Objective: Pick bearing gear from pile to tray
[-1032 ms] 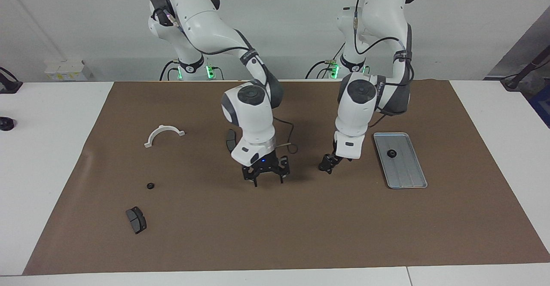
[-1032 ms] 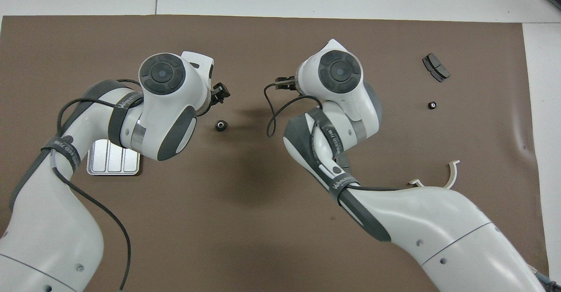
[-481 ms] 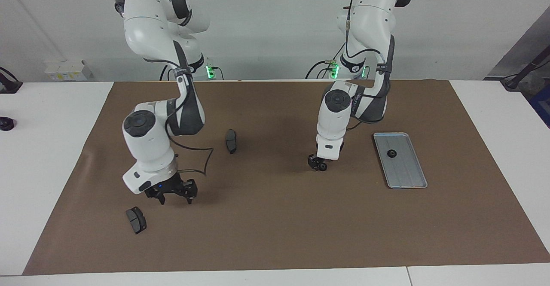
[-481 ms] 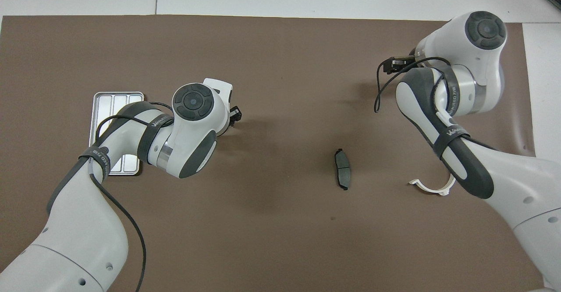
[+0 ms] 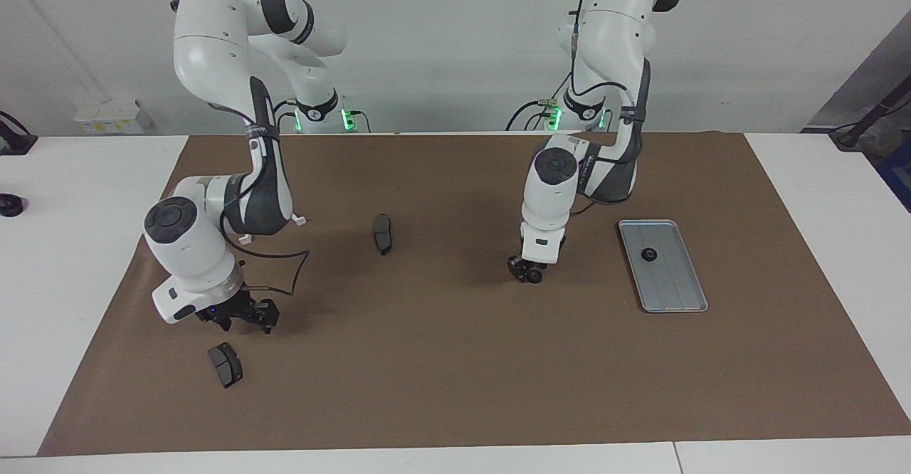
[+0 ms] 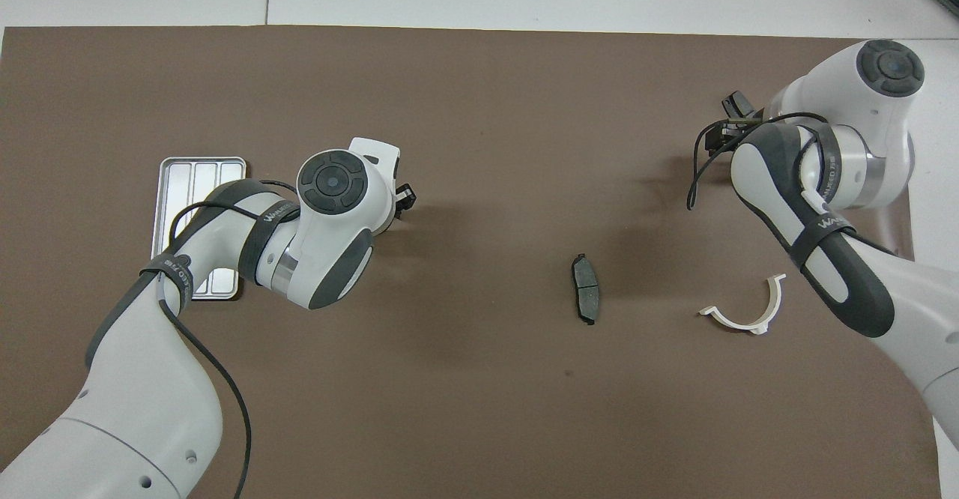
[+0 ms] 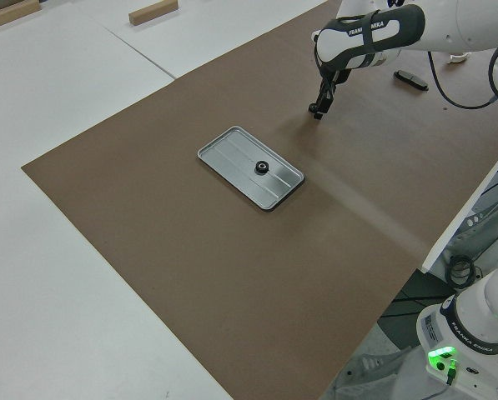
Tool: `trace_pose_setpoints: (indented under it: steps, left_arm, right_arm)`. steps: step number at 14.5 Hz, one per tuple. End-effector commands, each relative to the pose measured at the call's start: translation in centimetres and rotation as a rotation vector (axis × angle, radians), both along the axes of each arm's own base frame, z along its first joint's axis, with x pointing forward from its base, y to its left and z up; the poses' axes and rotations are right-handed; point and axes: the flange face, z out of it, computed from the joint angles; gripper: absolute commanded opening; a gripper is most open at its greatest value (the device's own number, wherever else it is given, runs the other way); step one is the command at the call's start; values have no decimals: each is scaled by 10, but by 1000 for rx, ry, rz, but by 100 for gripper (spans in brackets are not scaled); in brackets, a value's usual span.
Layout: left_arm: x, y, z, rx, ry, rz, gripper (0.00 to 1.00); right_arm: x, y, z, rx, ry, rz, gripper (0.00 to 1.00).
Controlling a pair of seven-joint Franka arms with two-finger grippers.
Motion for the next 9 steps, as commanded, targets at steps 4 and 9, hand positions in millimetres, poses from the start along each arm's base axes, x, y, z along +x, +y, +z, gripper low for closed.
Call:
trace_pose_setpoints:
  steps: [4, 9]
  left_arm:
    - [2, 9, 16, 40, 11, 11, 0]
    - [25, 105, 99, 43, 29, 3, 0]
  right_arm:
    - [-34, -15, -7, -9, 73, -13, 69]
    - [-37, -26, -8, -12, 63, -27, 57]
